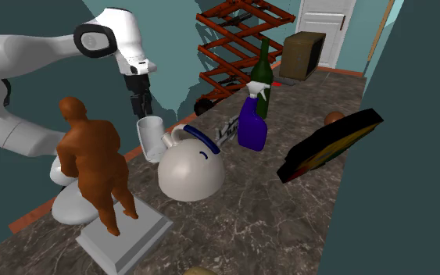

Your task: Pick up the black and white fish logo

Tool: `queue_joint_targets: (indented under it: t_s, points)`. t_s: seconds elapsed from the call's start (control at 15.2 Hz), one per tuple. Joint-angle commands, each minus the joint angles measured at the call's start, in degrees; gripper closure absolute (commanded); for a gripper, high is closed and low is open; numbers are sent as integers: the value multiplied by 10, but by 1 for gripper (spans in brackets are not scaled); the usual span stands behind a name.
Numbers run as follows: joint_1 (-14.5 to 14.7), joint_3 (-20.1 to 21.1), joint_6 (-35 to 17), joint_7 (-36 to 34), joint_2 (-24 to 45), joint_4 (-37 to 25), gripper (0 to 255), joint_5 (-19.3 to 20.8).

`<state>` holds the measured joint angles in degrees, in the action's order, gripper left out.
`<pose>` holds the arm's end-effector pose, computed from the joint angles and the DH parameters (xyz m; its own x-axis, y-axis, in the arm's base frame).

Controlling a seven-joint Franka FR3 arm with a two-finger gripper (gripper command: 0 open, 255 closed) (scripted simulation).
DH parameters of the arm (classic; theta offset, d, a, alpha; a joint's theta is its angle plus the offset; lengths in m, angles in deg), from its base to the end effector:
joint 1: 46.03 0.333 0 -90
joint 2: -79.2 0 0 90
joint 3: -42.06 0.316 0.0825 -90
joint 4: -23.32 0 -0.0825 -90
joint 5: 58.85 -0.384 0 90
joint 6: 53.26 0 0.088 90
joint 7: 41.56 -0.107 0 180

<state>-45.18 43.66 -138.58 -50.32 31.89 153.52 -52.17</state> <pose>0.2870 0.0026 0.6350 0.9900 -0.1260 0.0631 -0.1332 -0.9828 0.1277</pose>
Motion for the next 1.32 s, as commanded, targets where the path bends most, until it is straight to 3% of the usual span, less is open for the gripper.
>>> queue_joint_targets:
  t_s: [0.0, 0.59, 1.25]
  points:
    - [0, 0, 0, 0, 0, 0, 0, 0]
    - [40, -111, -3, 255, 199, -173, 0, 39]
    - [59, -182, 52, 539, 476, -468, 0, 0]
